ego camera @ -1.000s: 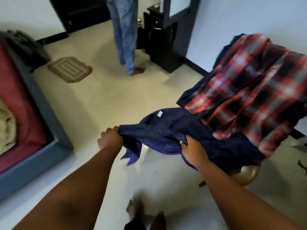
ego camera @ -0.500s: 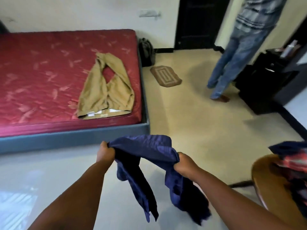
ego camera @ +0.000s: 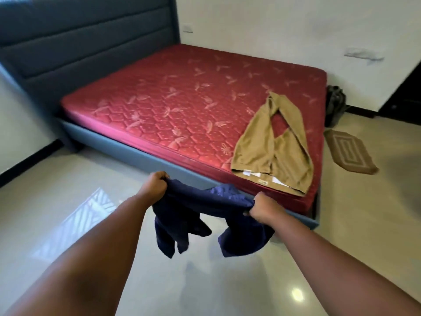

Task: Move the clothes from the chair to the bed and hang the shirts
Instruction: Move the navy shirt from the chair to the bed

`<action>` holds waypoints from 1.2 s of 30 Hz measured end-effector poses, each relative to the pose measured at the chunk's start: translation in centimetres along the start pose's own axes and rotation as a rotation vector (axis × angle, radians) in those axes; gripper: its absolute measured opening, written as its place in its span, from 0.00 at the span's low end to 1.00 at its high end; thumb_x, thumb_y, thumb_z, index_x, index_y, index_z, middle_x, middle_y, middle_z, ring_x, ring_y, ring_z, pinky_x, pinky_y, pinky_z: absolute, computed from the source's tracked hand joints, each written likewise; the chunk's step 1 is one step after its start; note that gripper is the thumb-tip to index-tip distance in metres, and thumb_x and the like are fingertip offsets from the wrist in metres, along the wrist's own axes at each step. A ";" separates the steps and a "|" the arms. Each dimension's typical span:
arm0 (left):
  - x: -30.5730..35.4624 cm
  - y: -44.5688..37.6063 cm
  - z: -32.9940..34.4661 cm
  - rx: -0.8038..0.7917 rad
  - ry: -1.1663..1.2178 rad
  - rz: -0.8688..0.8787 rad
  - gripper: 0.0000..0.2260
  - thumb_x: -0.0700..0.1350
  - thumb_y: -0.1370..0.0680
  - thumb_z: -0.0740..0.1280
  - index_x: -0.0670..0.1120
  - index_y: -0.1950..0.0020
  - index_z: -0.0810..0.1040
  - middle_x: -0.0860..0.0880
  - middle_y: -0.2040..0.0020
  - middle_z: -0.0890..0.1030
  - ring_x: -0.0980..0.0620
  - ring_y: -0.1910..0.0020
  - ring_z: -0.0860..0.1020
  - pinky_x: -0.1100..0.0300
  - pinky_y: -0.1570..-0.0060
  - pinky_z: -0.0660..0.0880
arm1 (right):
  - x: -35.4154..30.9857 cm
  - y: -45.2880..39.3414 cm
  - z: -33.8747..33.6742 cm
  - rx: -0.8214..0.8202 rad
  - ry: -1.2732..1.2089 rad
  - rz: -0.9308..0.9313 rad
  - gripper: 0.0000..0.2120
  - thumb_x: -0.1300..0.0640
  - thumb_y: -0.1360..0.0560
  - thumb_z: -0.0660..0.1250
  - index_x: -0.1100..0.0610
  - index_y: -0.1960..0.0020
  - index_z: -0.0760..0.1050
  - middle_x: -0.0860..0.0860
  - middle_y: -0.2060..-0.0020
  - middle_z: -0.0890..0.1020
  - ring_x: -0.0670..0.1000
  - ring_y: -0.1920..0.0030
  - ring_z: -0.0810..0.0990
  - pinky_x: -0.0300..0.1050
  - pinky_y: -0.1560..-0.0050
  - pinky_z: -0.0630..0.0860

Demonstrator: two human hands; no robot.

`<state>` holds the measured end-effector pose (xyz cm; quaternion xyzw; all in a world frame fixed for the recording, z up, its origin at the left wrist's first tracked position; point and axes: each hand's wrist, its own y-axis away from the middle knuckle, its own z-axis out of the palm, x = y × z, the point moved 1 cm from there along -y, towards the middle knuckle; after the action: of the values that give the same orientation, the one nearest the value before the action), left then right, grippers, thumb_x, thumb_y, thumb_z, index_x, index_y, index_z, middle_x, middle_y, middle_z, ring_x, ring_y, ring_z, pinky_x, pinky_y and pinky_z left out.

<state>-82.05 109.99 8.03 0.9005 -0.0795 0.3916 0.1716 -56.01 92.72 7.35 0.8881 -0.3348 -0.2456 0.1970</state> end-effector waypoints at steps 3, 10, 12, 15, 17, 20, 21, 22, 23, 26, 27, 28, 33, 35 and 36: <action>0.8 -4.8 -3.3 0.036 -0.248 0.090 0.09 0.35 0.27 0.58 0.44 0.52 0.76 0.40 0.53 0.79 0.41 0.52 0.77 0.54 0.54 0.71 | -4.6 -5.2 -2.3 0.019 0.184 -0.054 0.22 0.45 0.26 0.68 0.55 0.36 0.73 0.56 0.38 0.79 0.58 0.39 0.78 0.48 0.44 0.74; 5.2 -17.9 -7.7 -0.279 -1.172 0.263 0.31 0.72 0.36 0.68 0.52 0.41 0.75 0.47 0.48 0.81 0.43 0.47 0.80 0.55 0.54 0.73 | -13.4 -19.4 -11.3 -0.248 0.403 -0.129 0.21 0.53 0.19 0.62 0.62 0.29 0.69 0.58 0.32 0.74 0.56 0.37 0.75 0.45 0.40 0.70; 7.3 -23.3 -8.3 -0.336 -1.330 0.242 0.27 0.63 0.31 0.70 0.51 0.37 0.75 0.47 0.40 0.80 0.43 0.42 0.79 0.53 0.47 0.75 | -16.4 -23.5 -14.9 -0.313 0.466 -0.165 0.21 0.56 0.18 0.61 0.63 0.28 0.68 0.58 0.31 0.73 0.56 0.37 0.75 0.47 0.39 0.70; 11.7 -30.9 -10.0 -0.226 -1.390 0.252 0.18 0.51 0.26 0.66 0.52 0.36 0.75 0.47 0.38 0.80 0.44 0.40 0.79 0.53 0.46 0.77 | -20.3 -30.0 -21.1 -0.289 0.504 -0.188 0.20 0.56 0.19 0.63 0.62 0.30 0.70 0.59 0.33 0.75 0.60 0.35 0.75 0.52 0.39 0.71; 15.5 -36.2 -12.2 -0.041 -1.323 0.262 0.16 0.47 0.25 0.64 0.51 0.38 0.76 0.46 0.39 0.80 0.43 0.42 0.80 0.52 0.48 0.77 | -23.4 -35.1 -26.5 -0.127 0.493 -0.222 0.20 0.56 0.21 0.65 0.63 0.32 0.73 0.60 0.34 0.76 0.60 0.37 0.76 0.51 0.40 0.73; 22.7 -43.9 -16.1 0.287 -1.083 0.317 0.13 0.43 0.25 0.64 0.47 0.40 0.74 0.42 0.41 0.80 0.40 0.43 0.79 0.48 0.48 0.76 | -28.0 -40.8 -35.6 0.245 0.334 -0.262 0.21 0.56 0.23 0.64 0.65 0.34 0.73 0.63 0.37 0.77 0.61 0.38 0.78 0.51 0.42 0.75; 25.6 -46.5 -17.5 0.398 -0.984 0.342 0.13 0.42 0.25 0.64 0.45 0.40 0.73 0.40 0.41 0.79 0.38 0.43 0.79 0.46 0.48 0.75 | -29.4 -42.0 -39.0 0.374 0.234 -0.280 0.20 0.57 0.24 0.63 0.64 0.35 0.74 0.64 0.37 0.77 0.62 0.38 0.78 0.52 0.41 0.75; 28.5 -49.0 -19.0 0.507 -0.876 0.361 0.14 0.41 0.25 0.64 0.42 0.39 0.71 0.37 0.40 0.78 0.35 0.43 0.78 0.44 0.47 0.75 | -30.7 -42.9 -42.3 0.504 0.135 -0.297 0.18 0.58 0.24 0.62 0.63 0.36 0.75 0.64 0.38 0.78 0.63 0.38 0.78 0.53 0.40 0.75; 31.6 -51.3 -20.3 0.600 -0.770 0.379 0.15 0.39 0.24 0.63 0.40 0.38 0.69 0.35 0.40 0.77 0.34 0.42 0.77 0.42 0.46 0.73 | -32.0 -43.6 -45.5 0.627 0.043 -0.314 0.17 0.58 0.24 0.61 0.62 0.37 0.76 0.64 0.39 0.78 0.63 0.39 0.78 0.53 0.39 0.74; 39.8 -56.6 -23.1 0.809 -0.473 0.551 0.19 0.36 0.24 0.59 0.37 0.33 0.66 0.34 0.36 0.73 0.33 0.37 0.72 0.42 0.40 0.68 | -34.5 -44.6 -53.7 0.932 -0.164 -0.348 0.16 0.58 0.22 0.58 0.61 0.39 0.77 0.64 0.40 0.79 0.64 0.38 0.76 0.53 0.39 0.73; 42.3 -58.2 -23.8 0.874 -0.391 0.640 0.20 0.36 0.25 0.57 0.36 0.33 0.66 0.34 0.35 0.72 0.34 0.36 0.70 0.43 0.37 0.65 | -35.2 -44.8 -56.1 1.030 -0.222 -0.349 0.16 0.58 0.22 0.57 0.61 0.39 0.76 0.63 0.40 0.79 0.64 0.38 0.76 0.53 0.40 0.72; 44.3 -59.8 -24.2 0.922 -0.335 0.715 0.22 0.36 0.26 0.56 0.35 0.32 0.66 0.34 0.34 0.70 0.35 0.34 0.69 0.45 0.34 0.63 | -35.7 -45.2 -58.0 1.115 -0.274 -0.342 0.16 0.58 0.22 0.56 0.60 0.39 0.76 0.62 0.40 0.79 0.63 0.38 0.76 0.53 0.42 0.72; 49.7 -66.7 -22.5 0.848 -0.257 0.831 0.29 0.38 0.26 0.57 0.32 0.26 0.56 0.32 0.24 0.56 0.36 0.23 0.53 0.52 0.24 0.44 | -35.8 -48.5 -62.4 1.367 -0.453 -0.346 0.17 0.61 0.24 0.53 0.55 0.40 0.74 0.53 0.45 0.81 0.57 0.50 0.76 0.44 0.57 0.64; 49.4 -69.3 -20.4 0.795 -0.219 0.877 0.29 0.41 0.27 0.58 0.31 0.28 0.59 0.30 0.26 0.58 0.37 0.25 0.56 0.50 0.25 0.45 | -35.1 -50.7 -61.9 1.408 -0.525 -0.365 0.20 0.61 0.25 0.53 0.51 0.36 0.72 0.49 0.45 0.81 0.53 0.51 0.76 0.42 0.56 0.65; 48.7 -70.7 -19.2 0.765 -0.215 0.900 0.29 0.45 0.28 0.58 0.31 0.30 0.61 0.29 0.28 0.61 0.37 0.28 0.58 0.49 0.26 0.48 | -34.7 -52.0 -61.2 1.402 -0.558 -0.371 0.22 0.62 0.25 0.54 0.51 0.33 0.69 0.48 0.45 0.80 0.51 0.52 0.76 0.41 0.56 0.64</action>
<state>-42.33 182.30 38.44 0.8109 -0.3232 0.3332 -0.3564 -18.04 164.40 40.24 0.7522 -0.2950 -0.2199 -0.5466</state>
